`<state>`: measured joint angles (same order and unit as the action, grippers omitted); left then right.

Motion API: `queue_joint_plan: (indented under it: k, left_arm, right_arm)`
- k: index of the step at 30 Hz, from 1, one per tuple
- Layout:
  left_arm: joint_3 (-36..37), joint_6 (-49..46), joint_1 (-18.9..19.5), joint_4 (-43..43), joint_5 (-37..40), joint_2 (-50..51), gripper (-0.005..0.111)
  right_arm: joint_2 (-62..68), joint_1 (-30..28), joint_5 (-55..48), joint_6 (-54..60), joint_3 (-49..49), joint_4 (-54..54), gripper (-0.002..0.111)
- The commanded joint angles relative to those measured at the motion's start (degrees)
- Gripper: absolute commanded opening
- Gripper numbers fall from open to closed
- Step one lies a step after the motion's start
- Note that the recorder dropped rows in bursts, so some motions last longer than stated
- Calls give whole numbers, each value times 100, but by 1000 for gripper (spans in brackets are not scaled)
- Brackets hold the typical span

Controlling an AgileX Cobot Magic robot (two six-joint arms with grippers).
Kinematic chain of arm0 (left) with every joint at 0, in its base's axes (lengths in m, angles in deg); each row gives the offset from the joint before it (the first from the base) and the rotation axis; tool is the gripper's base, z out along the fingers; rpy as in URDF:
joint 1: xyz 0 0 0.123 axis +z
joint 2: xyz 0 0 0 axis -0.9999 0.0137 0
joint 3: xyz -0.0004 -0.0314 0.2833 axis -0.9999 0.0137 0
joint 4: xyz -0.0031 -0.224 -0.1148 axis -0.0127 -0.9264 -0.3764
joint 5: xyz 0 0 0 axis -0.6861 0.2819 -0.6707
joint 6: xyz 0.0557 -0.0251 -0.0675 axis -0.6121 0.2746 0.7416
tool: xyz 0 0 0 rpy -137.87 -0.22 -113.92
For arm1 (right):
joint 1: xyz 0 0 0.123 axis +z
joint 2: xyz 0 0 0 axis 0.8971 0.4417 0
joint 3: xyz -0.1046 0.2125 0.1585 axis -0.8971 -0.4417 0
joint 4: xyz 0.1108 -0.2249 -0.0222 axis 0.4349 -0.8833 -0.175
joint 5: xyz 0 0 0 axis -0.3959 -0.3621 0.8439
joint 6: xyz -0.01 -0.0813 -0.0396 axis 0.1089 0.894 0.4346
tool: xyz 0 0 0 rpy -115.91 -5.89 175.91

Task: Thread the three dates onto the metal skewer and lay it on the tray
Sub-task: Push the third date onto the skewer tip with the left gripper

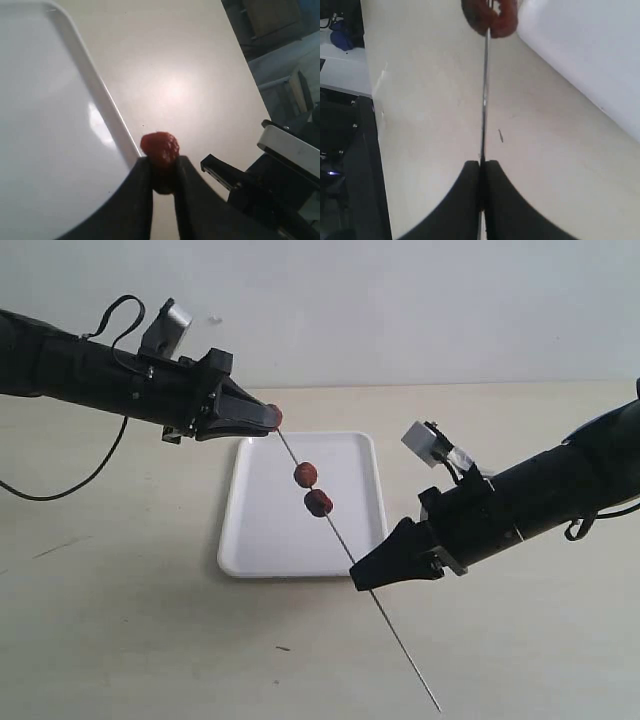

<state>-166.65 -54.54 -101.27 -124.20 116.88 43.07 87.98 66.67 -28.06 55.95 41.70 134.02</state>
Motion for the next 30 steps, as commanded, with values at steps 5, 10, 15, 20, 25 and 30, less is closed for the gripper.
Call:
queue_joint_plan:
  k: [5, 10, 15, 20, 25, 30]
  left_arm:
    - [18, -13, -5, 5, 257, -28, 13]
    - [18, 56, -81, 229, 393, -28, 13]
    - [18, 121, -283, 356, 398, -28, 13]
    - [18, 272, -402, 689, 431, -28, 13]
    - [18, 313, -402, 757, 625, -28, 13]
    - [18, 288, -402, 770, 559, -28, 14]
  right_arm:
    - [-10, -22, -152, 322, -23, 232, 0]
    - [-10, -22, -163, 401, -23, 260, 0]
    - [-10, -22, -163, 414, -23, 295, 0]
    - [-10, -22, -117, 530, -23, 491, 0]
    - [-10, -22, 56, 595, -23, 706, 0]
    - [-10, -22, 56, 658, -23, 755, 0]
